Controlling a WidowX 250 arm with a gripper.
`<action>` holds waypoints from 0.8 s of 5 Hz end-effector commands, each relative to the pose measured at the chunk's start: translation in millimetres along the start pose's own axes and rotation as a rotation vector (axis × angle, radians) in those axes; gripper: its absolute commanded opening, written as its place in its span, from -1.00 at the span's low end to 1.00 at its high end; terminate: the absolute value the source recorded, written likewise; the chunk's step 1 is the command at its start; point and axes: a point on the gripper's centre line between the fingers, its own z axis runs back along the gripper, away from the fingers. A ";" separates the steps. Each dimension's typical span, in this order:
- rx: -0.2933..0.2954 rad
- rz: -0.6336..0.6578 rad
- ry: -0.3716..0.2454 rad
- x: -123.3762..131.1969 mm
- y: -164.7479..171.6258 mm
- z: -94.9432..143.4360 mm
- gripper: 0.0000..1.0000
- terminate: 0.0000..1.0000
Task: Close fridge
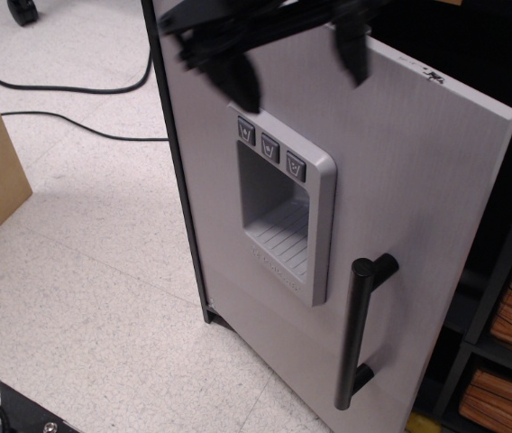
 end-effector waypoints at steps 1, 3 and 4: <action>0.237 -0.061 -0.099 4.3 25.0 -46.0 1.00 -1.00; 0.264 -0.212 -0.129 9.4 10.4 -117.6 1.00 -1.00; 0.237 -0.172 -0.136 24.0 -6.1 -125.5 1.00 -1.00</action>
